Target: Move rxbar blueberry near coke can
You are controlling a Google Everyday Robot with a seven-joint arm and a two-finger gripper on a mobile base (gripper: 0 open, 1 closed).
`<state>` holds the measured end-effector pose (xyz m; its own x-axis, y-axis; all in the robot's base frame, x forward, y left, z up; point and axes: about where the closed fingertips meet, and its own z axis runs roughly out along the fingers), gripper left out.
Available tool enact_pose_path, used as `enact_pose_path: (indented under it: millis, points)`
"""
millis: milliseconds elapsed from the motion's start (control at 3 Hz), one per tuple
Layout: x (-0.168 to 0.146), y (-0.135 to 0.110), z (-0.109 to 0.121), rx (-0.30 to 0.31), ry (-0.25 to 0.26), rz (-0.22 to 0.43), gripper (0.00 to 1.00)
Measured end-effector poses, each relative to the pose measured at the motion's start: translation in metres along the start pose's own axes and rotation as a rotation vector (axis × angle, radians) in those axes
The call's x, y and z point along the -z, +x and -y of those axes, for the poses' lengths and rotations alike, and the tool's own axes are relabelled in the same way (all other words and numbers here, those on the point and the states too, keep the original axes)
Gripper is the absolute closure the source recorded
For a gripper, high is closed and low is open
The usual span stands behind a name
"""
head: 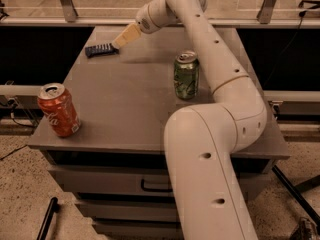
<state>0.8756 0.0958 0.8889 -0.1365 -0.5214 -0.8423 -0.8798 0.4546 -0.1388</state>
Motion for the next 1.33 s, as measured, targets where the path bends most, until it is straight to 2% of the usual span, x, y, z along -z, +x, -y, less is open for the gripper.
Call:
enact_pose_path:
  millis: [333, 667, 1333]
  points:
    - [0.001, 0.000, 0.000, 0.000, 0.001, 0.001, 0.00]
    - [0.006, -0.016, -0.003, 0.050, 0.030, -0.039, 0.00]
    - [0.014, -0.040, -0.006, 0.104, 0.069, -0.065, 0.00]
